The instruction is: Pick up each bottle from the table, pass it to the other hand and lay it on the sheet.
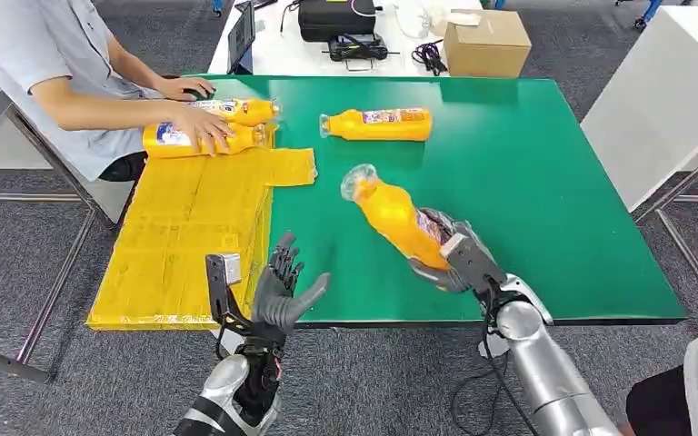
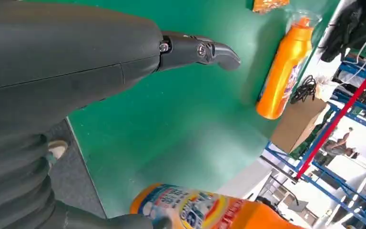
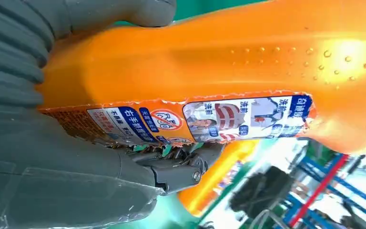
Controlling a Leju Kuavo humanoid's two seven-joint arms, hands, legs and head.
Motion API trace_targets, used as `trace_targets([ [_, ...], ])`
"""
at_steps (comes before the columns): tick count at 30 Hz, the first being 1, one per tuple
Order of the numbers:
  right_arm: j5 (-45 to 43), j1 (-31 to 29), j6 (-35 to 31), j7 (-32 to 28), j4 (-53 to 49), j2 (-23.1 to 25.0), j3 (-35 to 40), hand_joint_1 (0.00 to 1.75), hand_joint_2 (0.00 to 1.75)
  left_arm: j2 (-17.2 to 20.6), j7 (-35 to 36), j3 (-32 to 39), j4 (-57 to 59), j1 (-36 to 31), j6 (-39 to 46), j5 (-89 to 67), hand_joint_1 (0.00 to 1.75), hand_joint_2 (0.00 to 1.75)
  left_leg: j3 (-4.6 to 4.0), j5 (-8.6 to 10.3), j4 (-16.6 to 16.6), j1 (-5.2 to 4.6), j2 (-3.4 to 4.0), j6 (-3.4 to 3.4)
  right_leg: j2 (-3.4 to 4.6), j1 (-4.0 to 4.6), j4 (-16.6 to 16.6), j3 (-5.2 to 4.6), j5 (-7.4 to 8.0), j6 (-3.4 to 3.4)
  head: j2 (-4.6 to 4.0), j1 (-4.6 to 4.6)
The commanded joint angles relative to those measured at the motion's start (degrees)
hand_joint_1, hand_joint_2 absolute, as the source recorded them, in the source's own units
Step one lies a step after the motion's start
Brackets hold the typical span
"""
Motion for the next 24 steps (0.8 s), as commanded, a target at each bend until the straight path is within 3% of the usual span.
trace_targets([
  [1, -1.2, -5.1, 0.0, 0.2, 2.9, 0.4, 3.9, 1.75, 1.75, 2.9, 1.3, -0.8, -1.7, -0.2, -2.8, 2.8, 0.00, 1.75, 0.19, -0.11, 0.0, 0.00, 0.32, -0.14, 0.29, 0.01, 0.0, 0.07, -0.03, -0.19, 0.00, 0.00],
  [7, -2.3, -5.3, 1.8, -0.4, 3.6, 1.6, 5.8, 1.75, 1.75, 2.6, -0.5, -0.2, -1.7, -1.4, -3.2, 3.3, 0.00, 1.75, 0.02, -0.05, 0.0, 0.01, 0.18, -0.10, 0.17, 0.02, 0.0, -0.06, 0.00, -0.12, 0.00, 0.00],
  [9, -2.6, -5.9, 1.8, -0.4, 4.9, 2.0, 7.1, 1.75, 1.75, 2.3, -3.7, -0.7, -2.0, -2.4, 0.3, -0.7, 0.00, 1.75, 0.07, -0.06, 0.0, 0.01, 0.21, -0.11, 0.19, 0.02, 0.0, -0.03, -0.01, -0.15, 0.00, 0.00],
  [24, -4.0, -8.4, 4.4, -2.7, 6.0, 2.2, 11.1, 1.75, 1.75, 1.4, -4.8, -1.3, -2.7, -3.1, -2.5, 0.0, 0.00, 1.75, 0.08, -0.09, 0.0, 0.02, 0.17, -0.13, 0.15, 0.02, 0.0, -0.04, -0.05, -0.17, 0.00, 0.00],
])
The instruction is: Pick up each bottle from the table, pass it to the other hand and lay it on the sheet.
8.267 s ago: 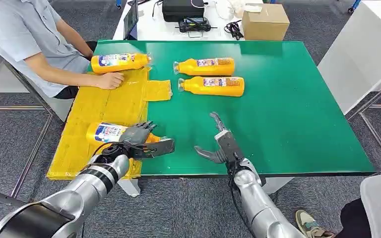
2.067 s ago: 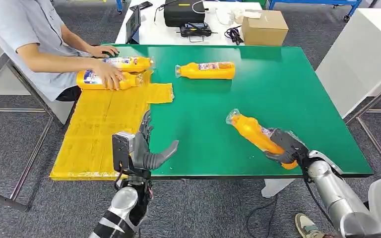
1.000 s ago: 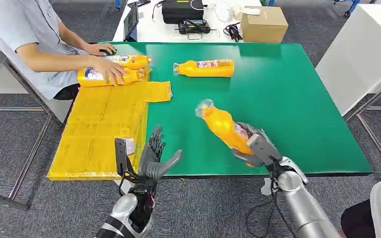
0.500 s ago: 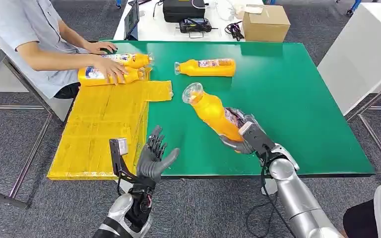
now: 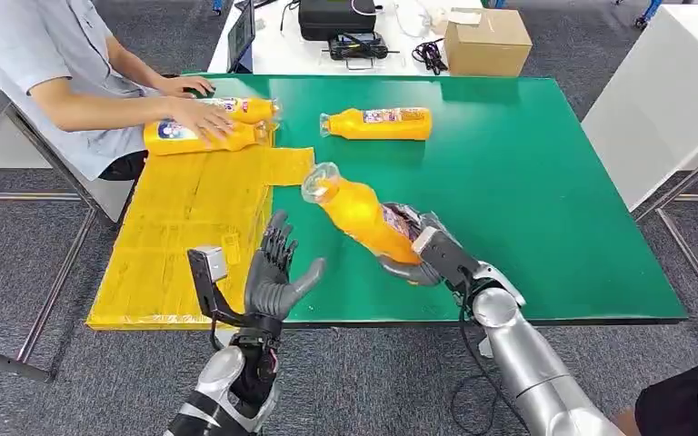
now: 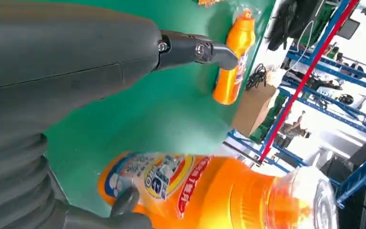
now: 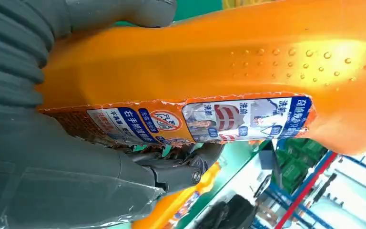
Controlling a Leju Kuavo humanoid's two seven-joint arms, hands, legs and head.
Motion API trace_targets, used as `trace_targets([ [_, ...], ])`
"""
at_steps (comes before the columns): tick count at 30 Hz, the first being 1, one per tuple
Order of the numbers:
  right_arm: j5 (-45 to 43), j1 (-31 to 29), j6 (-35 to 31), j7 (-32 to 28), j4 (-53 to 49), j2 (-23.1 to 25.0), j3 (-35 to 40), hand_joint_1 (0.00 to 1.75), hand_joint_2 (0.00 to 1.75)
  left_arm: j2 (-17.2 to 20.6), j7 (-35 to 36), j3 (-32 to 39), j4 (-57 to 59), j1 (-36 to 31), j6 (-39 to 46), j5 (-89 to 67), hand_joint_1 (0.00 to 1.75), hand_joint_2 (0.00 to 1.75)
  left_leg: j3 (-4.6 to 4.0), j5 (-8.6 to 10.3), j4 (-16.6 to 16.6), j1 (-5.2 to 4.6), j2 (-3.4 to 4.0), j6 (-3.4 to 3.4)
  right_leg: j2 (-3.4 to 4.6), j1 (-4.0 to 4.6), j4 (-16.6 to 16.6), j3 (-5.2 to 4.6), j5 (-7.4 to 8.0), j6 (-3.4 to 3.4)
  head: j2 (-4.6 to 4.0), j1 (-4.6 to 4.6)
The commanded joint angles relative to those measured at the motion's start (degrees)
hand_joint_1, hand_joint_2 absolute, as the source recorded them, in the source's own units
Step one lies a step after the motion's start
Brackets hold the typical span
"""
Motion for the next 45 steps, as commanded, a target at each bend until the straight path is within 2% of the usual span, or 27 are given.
trace_targets([
  [1, -2.4, -4.0, 3.1, -2.2, 2.9, 0.1, 4.2, 1.75, 1.75, 0.6, -0.5, -0.2, 2.7, -2.8, -1.0, 2.2, 0.00, 1.75, 0.07, -0.03, 0.0, 0.01, 0.10, -0.07, 0.09, 0.01, 0.0, 0.03, -0.01, -0.09, 0.00, -0.02],
  [3, -3.5, -3.5, 4.6, -1.8, 0.1, -0.5, 4.8, 1.75, 1.75, -0.7, -2.0, 1.6, 5.4, -3.6, 0.2, 2.8, 0.00, 1.75, 0.09, -0.04, 0.0, 0.00, 0.09, -0.08, 0.08, 0.01, 0.0, 0.04, -0.02, -0.10, 0.00, -0.02],
  [7, -3.5, -2.1, 4.9, -0.8, -2.0, -1.0, 6.3, 1.75, 1.75, -1.7, -1.9, 1.7, 7.4, -4.2, -3.0, 4.5, 0.00, 1.75, 0.17, -0.07, 0.0, -0.01, 0.13, -0.11, 0.11, 0.00, 0.1, 0.08, -0.06, -0.16, 0.00, -0.02],
  [9, -3.0, -2.3, 3.6, -0.6, -1.6, -0.4, 6.8, 1.75, 1.75, -0.9, -1.5, 0.0, 8.1, -5.2, -4.8, 5.8, 0.00, 1.75, 0.12, -0.04, 0.0, 0.01, 0.05, -0.09, 0.03, 0.02, 0.0, 0.06, -0.03, -0.12, 0.00, -0.02],
  [16, -2.5, -4.9, 2.2, 2.1, -4.3, 3.2, 9.1, 1.75, 1.75, -1.2, -4.2, 0.6, 10.0, -6.5, -1.7, 5.7, 0.00, 1.75, 0.02, -0.03, 0.0, 0.00, 0.19, -0.07, 0.17, 0.00, 0.0, -0.08, 0.01, -0.09, 0.00, 0.00],
  [25, -2.3, -5.6, 0.9, 2.9, -2.1, 3.2, 11.0, 1.75, 1.75, -1.2, -5.2, 0.0, 8.9, -6.3, -0.5, 4.6, 0.00, 1.75, 0.17, -0.09, 0.0, 0.03, 0.20, -0.12, 0.16, 0.04, 0.0, 0.06, -0.05, -0.15, 0.00, -0.02],
  [32, -3.2, -6.6, -1.8, 2.6, 3.5, 3.8, 8.6, 1.75, 1.75, 0.3, -5.6, -1.7, 3.7, -3.6, -1.1, 5.2, 0.00, 1.75, 0.10, -0.05, 0.0, 0.02, 0.13, -0.10, 0.10, 0.02, 0.0, 0.04, -0.03, -0.13, 0.00, 0.00],
  [43, -3.2, -5.5, -2.2, 1.9, 4.6, 3.2, 7.1, 1.75, 1.75, 1.1, -5.6, -1.9, 2.2, -2.8, -1.8, 6.3, 0.00, 1.75, 0.06, -0.04, 0.0, 0.01, 0.10, -0.08, 0.08, 0.01, 0.0, -0.01, -0.02, -0.10, 0.00, -0.02],
  [45, -3.2, -5.5, -2.2, 1.9, 4.6, 3.2, 7.1, 1.75, 1.75, 1.1, -5.6, -1.9, 2.2, -2.8, -1.8, 6.3, 0.00, 1.75, 0.25, -0.10, -0.1, 0.01, 0.17, -0.14, 0.14, 0.02, 0.0, 0.15, -0.08, -0.19, 0.00, -0.02],
])
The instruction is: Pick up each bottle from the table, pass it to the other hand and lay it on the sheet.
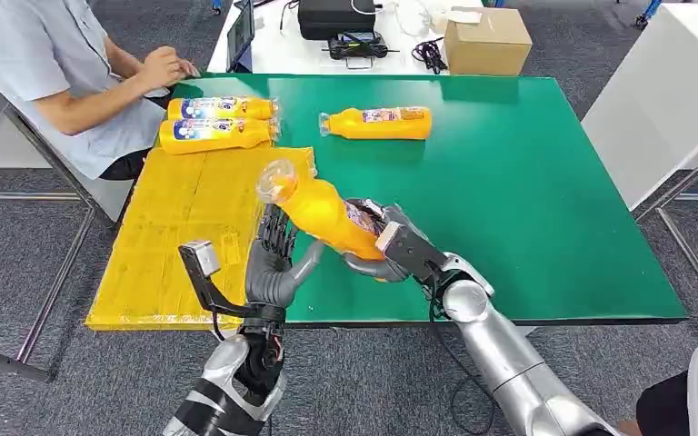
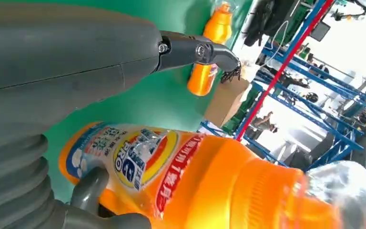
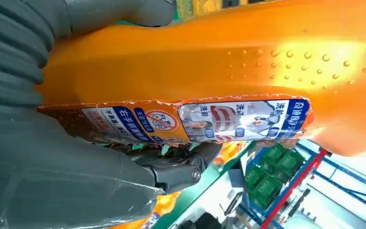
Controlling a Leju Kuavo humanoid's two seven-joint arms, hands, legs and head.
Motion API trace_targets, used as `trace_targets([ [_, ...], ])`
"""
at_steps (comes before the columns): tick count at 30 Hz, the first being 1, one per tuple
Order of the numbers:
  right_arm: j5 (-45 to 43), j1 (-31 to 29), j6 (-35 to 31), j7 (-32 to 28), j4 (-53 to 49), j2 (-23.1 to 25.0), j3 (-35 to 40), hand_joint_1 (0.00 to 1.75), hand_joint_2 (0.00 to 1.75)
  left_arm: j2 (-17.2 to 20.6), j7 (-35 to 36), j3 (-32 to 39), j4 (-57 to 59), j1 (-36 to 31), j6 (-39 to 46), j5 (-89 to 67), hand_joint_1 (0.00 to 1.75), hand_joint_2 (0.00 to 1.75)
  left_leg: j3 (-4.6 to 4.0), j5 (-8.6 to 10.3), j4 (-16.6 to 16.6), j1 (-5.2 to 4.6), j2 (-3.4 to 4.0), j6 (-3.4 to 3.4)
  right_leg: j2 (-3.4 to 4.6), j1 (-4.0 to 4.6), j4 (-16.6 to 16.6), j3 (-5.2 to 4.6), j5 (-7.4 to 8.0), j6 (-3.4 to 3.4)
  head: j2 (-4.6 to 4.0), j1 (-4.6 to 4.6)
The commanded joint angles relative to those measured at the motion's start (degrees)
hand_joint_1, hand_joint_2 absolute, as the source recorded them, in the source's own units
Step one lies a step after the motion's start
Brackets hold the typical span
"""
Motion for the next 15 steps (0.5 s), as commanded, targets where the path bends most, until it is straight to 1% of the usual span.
trace_targets([
  [1, -0.1, -2.5, -0.3, -0.3, 5.2, 0.0, -0.1, 1.75, 1.75, 2.5, 0.1, -1.9, -0.3, -0.1, -0.4, 0.5, 0.00, 1.75, 0.13, -0.03, 0.0, 0.00, 0.08, -0.06, 0.06, 0.01, 0.0, 0.10, -0.02, -0.09, 0.00, 0.00],
  [2, -0.1, -2.5, -0.3, -0.3, 5.2, 0.0, -0.1, 1.75, 1.75, 2.5, 0.1, -1.9, -0.3, -0.1, -0.4, 0.5, 0.00, 1.75, 0.25, -0.07, -0.1, 0.01, 0.12, -0.10, 0.10, 0.01, 0.0, 0.20, -0.04, -0.14, 0.00, 0.00],
  [4, -0.1, -2.5, -0.3, -0.3, 5.2, 0.0, -0.1, 1.75, 1.75, 2.5, 0.1, -1.9, -0.3, -0.1, -0.4, 0.5, 0.00, 1.75, 0.07, -0.01, 0.0, 0.00, 0.06, -0.05, 0.05, 0.00, 0.0, 0.05, 0.00, -0.07, 0.00, 0.00],
  [5, -0.1, -2.5, -0.3, -0.3, 5.2, 0.0, -0.1, 1.75, 1.75, 2.5, 0.1, -1.9, -0.3, -0.1, -0.4, 0.5, 0.00, 1.75, 0.31, -0.11, 0.0, 0.02, 0.16, -0.14, 0.13, 0.03, 0.0, 0.25, -0.08, -0.19, 0.00, 0.02],
  [6, -0.1, -2.5, -0.3, -0.3, 5.2, 0.0, -0.1, 1.75, 1.75, 2.5, 0.1, -1.9, -0.3, -0.1, -0.4, 0.5, 0.00, 1.75, 0.16, -0.05, 0.0, 0.01, 0.08, -0.08, 0.07, 0.01, 0.0, 0.12, -0.03, -0.11, 0.00, 0.00],
  [7, -0.1, -2.5, -0.3, -0.3, 5.2, 0.0, -0.1, 1.75, 1.75, 2.5, 0.1, -1.9, -0.3, -0.1, -0.4, 0.5, 0.00, 1.75, 0.26, -0.08, 0.0, 0.02, 0.13, -0.12, 0.11, 0.03, 0.0, 0.20, -0.06, -0.17, 0.00, 0.02],
  [9, -0.1, -2.5, -0.3, -0.3, 5.2, 0.0, -0.1, 1.75, 1.75, 2.5, 0.1, -1.9, -0.3, -0.1, -0.4, 0.5, 0.00, 1.75, 0.14, -0.04, 0.0, 0.00, 0.09, -0.08, 0.08, 0.01, 0.0, 0.10, -0.03, -0.10, 0.00, 0.00],
  [10, 0.0, -2.5, -0.4, -0.2, 5.4, 0.1, -0.3, 1.75, 1.75, 2.5, 0.7, -1.8, -0.4, 0.1, -1.4, 1.5, 0.00, 1.75, 0.10, -0.02, 0.0, 0.01, 0.08, -0.07, 0.06, 0.01, 0.0, 0.08, -0.01, -0.09, 0.00, 0.00],
  [11, 0.0, -2.5, -0.5, -0.2, 5.7, 0.1, -0.4, 1.75, 1.75, 2.7, 1.2, -1.9, -0.7, 0.2, -2.2, 2.2, 0.00, 1.75, 0.38, -0.14, 0.0, 0.03, 0.18, -0.17, 0.15, 0.04, 0.0, 0.31, -0.10, -0.23, 0.00, 0.02],
  [12, 0.1, -2.6, -0.5, -0.2, 6.0, 0.1, -0.5, 1.75, 1.75, 2.8, 1.4, -2.0, -0.8, 0.3, -2.5, 2.3, 0.00, 1.75, 0.17, -0.05, 0.0, 0.00, 0.10, -0.08, 0.08, 0.01, 0.0, 0.13, -0.03, -0.11, 0.00, 0.00],
  [15, 0.8, -2.9, -0.9, -0.6, 7.0, 0.7, -0.6, 1.75, 1.75, 2.6, 3.3, -2.6, 0.8, -0.2, -3.6, 3.5, 0.00, 1.75, 0.32, -0.10, -0.1, 0.02, 0.15, -0.13, 0.12, 0.03, 0.0, 0.26, -0.07, -0.18, 0.00, 0.00],
])
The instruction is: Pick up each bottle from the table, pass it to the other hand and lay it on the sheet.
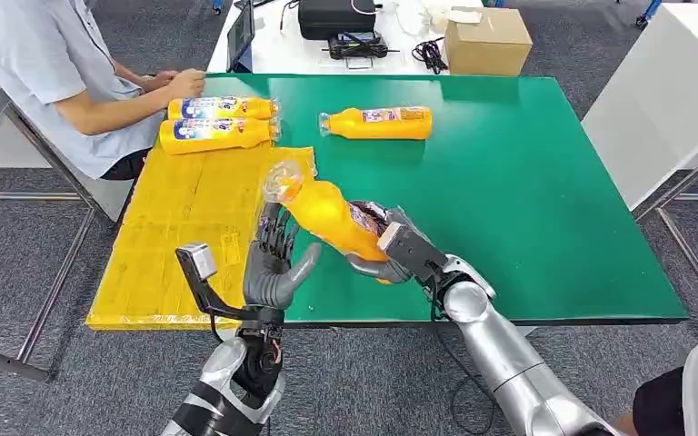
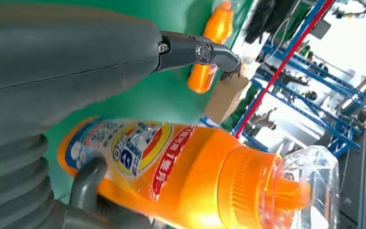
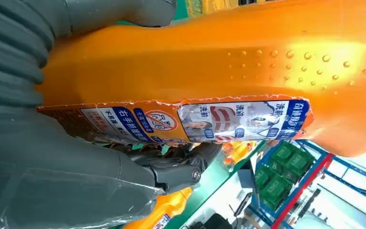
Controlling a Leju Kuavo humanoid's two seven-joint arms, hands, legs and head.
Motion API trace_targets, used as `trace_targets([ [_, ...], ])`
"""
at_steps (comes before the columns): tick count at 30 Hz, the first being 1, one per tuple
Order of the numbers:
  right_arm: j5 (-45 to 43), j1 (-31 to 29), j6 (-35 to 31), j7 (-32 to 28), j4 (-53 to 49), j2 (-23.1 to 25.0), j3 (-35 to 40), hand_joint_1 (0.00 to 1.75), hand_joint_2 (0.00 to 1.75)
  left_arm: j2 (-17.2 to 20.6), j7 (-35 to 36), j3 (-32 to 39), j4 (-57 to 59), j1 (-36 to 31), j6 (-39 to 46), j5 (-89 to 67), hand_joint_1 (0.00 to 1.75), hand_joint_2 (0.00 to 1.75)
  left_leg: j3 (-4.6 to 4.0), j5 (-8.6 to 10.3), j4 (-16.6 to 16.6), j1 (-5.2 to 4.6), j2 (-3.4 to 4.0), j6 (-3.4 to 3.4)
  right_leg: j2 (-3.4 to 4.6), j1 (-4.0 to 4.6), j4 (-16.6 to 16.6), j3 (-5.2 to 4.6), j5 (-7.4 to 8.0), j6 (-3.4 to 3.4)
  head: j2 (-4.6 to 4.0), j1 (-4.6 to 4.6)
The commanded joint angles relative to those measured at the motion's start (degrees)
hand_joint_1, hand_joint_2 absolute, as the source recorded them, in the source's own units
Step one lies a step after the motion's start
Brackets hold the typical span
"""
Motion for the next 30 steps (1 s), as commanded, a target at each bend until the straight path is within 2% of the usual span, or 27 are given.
trace_targets([
  [1, 1.2, -3.0, -0.6, -0.6, 5.4, 0.6, -0.1, 1.75, 1.75, 2.3, 3.0, -2.7, 1.8, -1.0, -2.5, 2.3, 0.00, 1.75, 0.15, -0.04, 0.0, 0.00, 0.10, -0.07, 0.08, 0.01, 0.0, 0.11, -0.02, -0.09, 0.00, -0.02],
  [6, 7.3, -2.9, -6.5, 0.4, 4.4, 1.7, 1.1, 1.75, 1.75, 2.0, 2.3, -2.7, 2.4, -1.1, -0.9, 1.9, 0.00, 1.75, 0.19, -0.06, -0.1, 0.00, 0.16, -0.09, 0.14, 0.00, 0.0, 0.13, -0.02, -0.12, 0.00, -0.02],
  [9, 8.2, -2.8, -7.2, 0.7, 4.1, 2.1, 1.6, 1.75, 1.75, 2.0, 2.2, -2.6, 2.4, -1.3, -0.7, 1.8, 0.00, 1.75, 0.17, -0.07, 0.0, 0.02, 0.19, -0.10, 0.17, 0.02, 0.0, 0.12, -0.03, -0.13, 0.00, 0.00],
  [11, 11.8, -3.0, -9.8, 2.0, 3.6, 2.1, 3.0, 1.75, 1.75, 1.9, 1.4, -2.2, 2.2, -1.2, 0.5, 1.3, 0.00, 1.75, 0.42, -0.16, 0.0, 0.02, 0.28, -0.19, 0.25, 0.03, 0.0, 0.31, -0.11, -0.25, 0.00, -0.02],
  [13, 13.9, -3.5, -10.9, 3.1, 4.0, 2.2, 4.0, 1.75, 1.75, 2.0, 0.7, -2.1, 1.2, -1.0, 1.1, 0.8, 0.00, 1.75, 0.26, -0.10, 0.0, 0.03, 0.20, -0.14, 0.17, 0.04, 0.0, 0.18, -0.06, -0.18, 0.00, -0.02],
  [25, 9.8, -6.9, -3.3, 2.6, 4.7, 3.9, 9.0, 1.75, 1.75, 1.9, -1.2, 0.5, -0.6, 0.0, 1.8, 2.7, 0.00, 1.75, 0.14, -0.10, 0.0, 0.01, 0.27, -0.11, 0.25, 0.02, 0.0, 0.07, -0.03, -0.15, 0.00, 0.00],
  [30, 4.4, -6.4, 0.6, 1.3, 4.1, 3.8, 9.0, 1.75, 1.75, 2.3, -1.8, 1.6, -2.0, 0.9, 0.6, 4.3, 0.00, 1.75, 0.24, -0.12, 0.0, 0.04, 0.27, -0.13, 0.25, 0.04, 0.0, 0.16, -0.06, -0.17, 0.00, -0.02],
])
